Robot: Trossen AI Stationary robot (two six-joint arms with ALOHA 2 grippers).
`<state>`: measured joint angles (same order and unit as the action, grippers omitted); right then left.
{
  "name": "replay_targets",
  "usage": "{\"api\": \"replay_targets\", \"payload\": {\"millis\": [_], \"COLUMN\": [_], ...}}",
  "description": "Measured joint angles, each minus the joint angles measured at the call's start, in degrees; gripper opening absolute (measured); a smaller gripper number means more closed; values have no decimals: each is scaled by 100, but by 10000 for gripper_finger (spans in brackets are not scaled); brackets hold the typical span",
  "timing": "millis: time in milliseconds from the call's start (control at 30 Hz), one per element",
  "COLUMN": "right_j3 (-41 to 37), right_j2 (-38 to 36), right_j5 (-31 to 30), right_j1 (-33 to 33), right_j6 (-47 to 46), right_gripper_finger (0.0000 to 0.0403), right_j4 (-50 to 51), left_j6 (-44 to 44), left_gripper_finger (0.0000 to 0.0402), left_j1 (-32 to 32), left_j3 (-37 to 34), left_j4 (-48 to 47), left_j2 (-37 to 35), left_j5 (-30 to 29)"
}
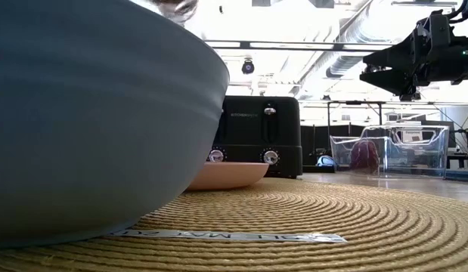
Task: Arrange a breakfast setting
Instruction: Pour the cereal into the bowl
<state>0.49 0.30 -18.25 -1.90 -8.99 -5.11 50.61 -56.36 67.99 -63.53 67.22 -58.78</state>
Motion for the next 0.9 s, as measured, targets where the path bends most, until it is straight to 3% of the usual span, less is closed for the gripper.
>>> {"api": "replay_targets", "payload": {"millis": [433,900], "right_j3": [-2,-2], "right_j2": [2,2], "right_j5": [1,1], "right_j1": [1,1], "right_j6": [2,2], "right_gripper_finger": [284,284], "right_j4": [1,1], "left_j6": [-1148,-1955], "left_gripper_finger": [5,5], "left_j1": [2,0], "left_j3": [0,0], "left_j4": [-750,-780], "left_j2": [0,-11], "left_j5": [115,588]}}
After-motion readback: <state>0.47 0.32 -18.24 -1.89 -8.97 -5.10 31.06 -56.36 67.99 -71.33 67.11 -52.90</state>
